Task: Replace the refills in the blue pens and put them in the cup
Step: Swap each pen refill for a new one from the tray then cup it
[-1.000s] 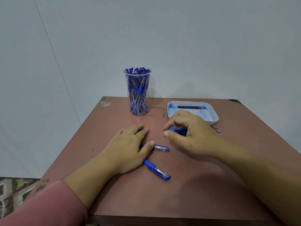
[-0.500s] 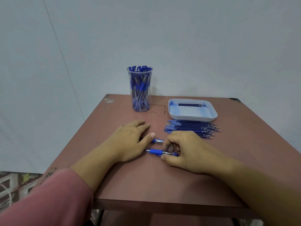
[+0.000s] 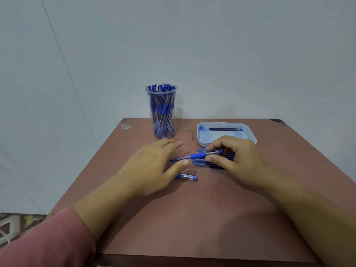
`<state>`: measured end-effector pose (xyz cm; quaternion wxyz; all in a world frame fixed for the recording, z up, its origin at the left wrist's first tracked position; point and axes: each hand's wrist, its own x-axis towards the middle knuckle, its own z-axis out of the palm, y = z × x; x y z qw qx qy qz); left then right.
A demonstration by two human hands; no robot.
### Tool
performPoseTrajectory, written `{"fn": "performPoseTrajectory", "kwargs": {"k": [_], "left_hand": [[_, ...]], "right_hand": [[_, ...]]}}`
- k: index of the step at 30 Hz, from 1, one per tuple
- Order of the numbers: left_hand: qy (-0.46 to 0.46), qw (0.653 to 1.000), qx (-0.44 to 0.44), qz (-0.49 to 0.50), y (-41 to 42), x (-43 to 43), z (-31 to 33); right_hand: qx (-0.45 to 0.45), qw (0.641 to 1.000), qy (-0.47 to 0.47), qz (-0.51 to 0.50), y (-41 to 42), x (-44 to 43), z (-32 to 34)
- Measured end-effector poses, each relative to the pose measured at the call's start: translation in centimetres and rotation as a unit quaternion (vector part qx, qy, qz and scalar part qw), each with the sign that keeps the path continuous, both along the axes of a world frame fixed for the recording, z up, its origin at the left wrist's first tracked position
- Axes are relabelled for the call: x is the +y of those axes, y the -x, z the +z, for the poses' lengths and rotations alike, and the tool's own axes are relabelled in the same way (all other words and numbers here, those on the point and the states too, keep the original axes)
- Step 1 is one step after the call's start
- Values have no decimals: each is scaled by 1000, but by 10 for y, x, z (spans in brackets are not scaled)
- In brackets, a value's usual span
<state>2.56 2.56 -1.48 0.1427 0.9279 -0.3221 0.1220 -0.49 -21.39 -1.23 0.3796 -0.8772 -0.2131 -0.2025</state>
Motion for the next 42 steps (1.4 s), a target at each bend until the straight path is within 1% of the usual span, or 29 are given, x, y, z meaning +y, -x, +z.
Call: {"fn": "performPoseTrajectory", "kwargs": {"k": [2, 4, 8, 11, 14, 20, 24, 28, 31, 34, 36, 39, 42], "left_hand": [[-2, 999, -29, -27, -3, -7, 9], [3, 998, -39, -57, -10, -15, 15], [54, 993, -15, -101, -22, -27, 15], [109, 989, -16, -97, -28, -23, 2], [128, 987, -47, -91, -31, -20, -8], [185, 977, -67, -85, -35, -22, -13], [193, 975, -53, -94, -35, -23, -14], [202, 975, -19, -95, -34, -22, -13], [200, 975, 11, -96, -32, -20, -12], [210, 971, 61, -100, -31, -19, -10], [215, 967, 88, -106, -31, -17, -10], [211, 968, 82, -106, -33, -13, -11], [193, 976, 28, -98, -36, -11, -11]], "right_hand": [[-18, 1000, -23, 6, -3, 2, 0], [-30, 999, -44, 11, -6, 6, -1], [-57, 997, -52, 9, -13, 7, -3], [-53, 998, -43, 9, -20, 3, -8], [-66, 998, -25, 2, -27, 1, -14], [-74, 997, -36, 8, -29, 6, -16], [-94, 995, -27, -2, -30, 7, -19], [-117, 993, -13, -19, -32, 9, -21], [-107, 994, -19, -14, -31, 9, -23], [-87, 996, -23, -7, -30, 9, -23], [-89, 996, -24, -6, -30, 8, -23], [-84, 996, -34, -6, -29, 4, -20], [-54, 998, -16, -16, -28, 4, -16]]}}
